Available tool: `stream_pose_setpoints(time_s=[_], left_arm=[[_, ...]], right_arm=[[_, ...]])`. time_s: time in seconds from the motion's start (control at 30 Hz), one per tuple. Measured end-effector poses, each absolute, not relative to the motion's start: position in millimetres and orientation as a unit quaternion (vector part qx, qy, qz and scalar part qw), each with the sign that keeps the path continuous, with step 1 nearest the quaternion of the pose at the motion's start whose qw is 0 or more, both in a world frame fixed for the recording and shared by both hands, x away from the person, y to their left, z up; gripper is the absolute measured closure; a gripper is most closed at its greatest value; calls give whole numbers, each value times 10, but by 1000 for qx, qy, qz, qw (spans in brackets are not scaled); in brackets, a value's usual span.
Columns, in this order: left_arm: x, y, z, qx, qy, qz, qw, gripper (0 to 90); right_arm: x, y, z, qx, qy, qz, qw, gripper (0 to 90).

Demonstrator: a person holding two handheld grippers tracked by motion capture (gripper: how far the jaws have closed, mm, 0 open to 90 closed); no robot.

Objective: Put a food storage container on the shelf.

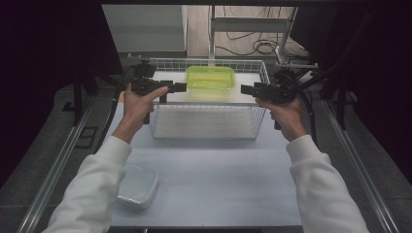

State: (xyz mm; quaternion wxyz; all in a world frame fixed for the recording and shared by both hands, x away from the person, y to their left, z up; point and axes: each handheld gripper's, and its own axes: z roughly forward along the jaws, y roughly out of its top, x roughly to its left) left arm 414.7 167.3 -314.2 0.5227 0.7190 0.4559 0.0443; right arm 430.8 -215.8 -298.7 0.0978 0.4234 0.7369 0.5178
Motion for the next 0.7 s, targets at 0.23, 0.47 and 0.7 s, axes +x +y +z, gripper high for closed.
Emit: stream_pose_setpoints(time_s=[0.23, 0.47, 0.7], left_arm=[[3893, 1741, -3278, 730, 447, 47, 515, 286], [3607, 1823, -3487, 740, 441, 38, 507, 289], [3294, 2010, -3778, 730, 446, 14, 518, 288]], right_arm=[[4101, -2286, -3144, 413, 750, 511, 76, 323], [3739, -2342, -3310, 403, 763, 501, 73, 296], [3391, -2319, -3589, 384, 780, 490, 68, 281]])
